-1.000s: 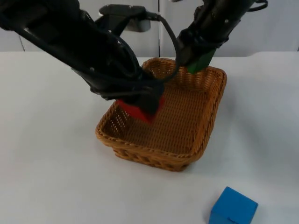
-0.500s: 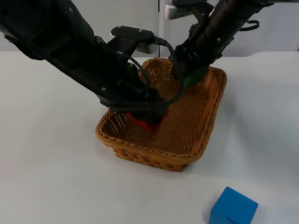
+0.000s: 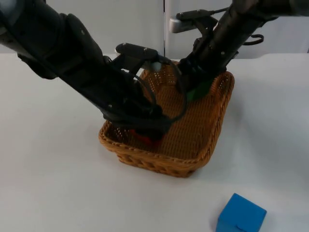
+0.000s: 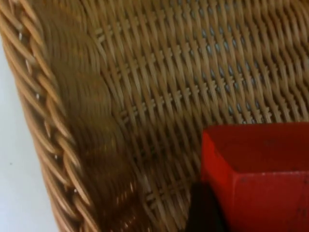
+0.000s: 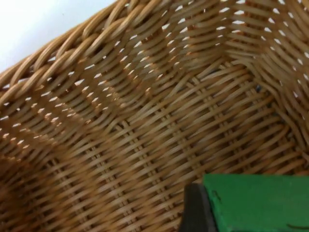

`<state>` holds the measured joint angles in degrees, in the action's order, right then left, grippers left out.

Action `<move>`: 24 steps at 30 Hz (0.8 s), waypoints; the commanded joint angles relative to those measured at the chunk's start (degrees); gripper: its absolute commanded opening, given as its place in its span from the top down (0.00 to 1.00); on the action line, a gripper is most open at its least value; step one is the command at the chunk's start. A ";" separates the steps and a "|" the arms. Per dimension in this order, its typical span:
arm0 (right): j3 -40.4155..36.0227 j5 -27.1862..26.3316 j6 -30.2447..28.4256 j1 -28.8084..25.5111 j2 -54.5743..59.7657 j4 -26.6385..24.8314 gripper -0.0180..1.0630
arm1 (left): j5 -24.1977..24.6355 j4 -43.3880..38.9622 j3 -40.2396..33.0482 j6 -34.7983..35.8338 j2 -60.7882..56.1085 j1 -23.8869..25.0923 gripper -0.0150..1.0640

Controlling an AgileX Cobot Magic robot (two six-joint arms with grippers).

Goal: Pick up one cube with each hand and place exactly two cubes into the same basket, leaving the remaining cube outside.

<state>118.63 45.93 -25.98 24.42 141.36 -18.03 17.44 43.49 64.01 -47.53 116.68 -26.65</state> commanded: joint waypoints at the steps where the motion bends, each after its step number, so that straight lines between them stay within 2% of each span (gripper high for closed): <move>1: 0.49 -0.23 -0.38 0.28 -0.35 -0.67 0.99 | -0.25 1.46 0.39 -0.22 0.09 -0.34 0.89; 2: 0.49 -0.23 -0.38 0.28 -0.35 -0.67 0.99 | -0.25 1.46 0.39 -0.22 0.09 -0.34 0.89; 6: 0.49 0.80 -0.48 0.28 -0.35 -0.67 0.96 | -0.36 1.94 0.39 -0.22 0.09 -0.34 0.64; 7: 0.49 0.80 -0.48 0.28 -0.35 -0.67 0.96 | -0.36 1.94 0.39 -0.22 0.09 -0.34 0.64; 9: 0.49 1.32 -0.66 0.28 -0.35 -0.57 0.90 | -0.46 2.33 0.39 -0.22 0.09 -0.34 0.52; 11: 0.49 1.34 -0.66 0.28 -0.35 -0.57 0.77 | -0.33 2.49 0.39 -0.22 0.09 -0.34 0.40; 12: 0.49 1.34 -0.66 0.28 -0.35 -0.57 0.77 | -0.33 2.49 0.39 -0.22 0.09 -0.34 0.40; 14: 0.49 1.34 -0.66 0.28 -0.35 -0.57 0.64 | -0.22 2.59 0.39 -0.22 0.09 -0.34 0.31; 16: 0.49 1.34 -0.66 0.28 -0.35 -0.57 0.52 | -0.22 2.59 0.39 0.01 0.09 -0.34 0.27; 17: 0.49 1.34 -0.66 0.28 -0.35 -0.57 0.52 | -0.22 2.59 0.39 0.01 0.09 -0.34 0.27; 20: 0.49 1.42 -0.66 0.28 -0.35 -0.57 0.38 | 0.01 3.01 0.39 0.01 -0.53 -0.34 0.25; 24: 0.49 1.82 -0.66 0.28 -0.35 -0.57 0.33 | -0.34 3.10 0.39 0.01 -2.15 -0.34 0.25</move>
<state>118.63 47.03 -26.13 24.42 141.36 -18.26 17.21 45.65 64.01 -47.66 115.95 -26.65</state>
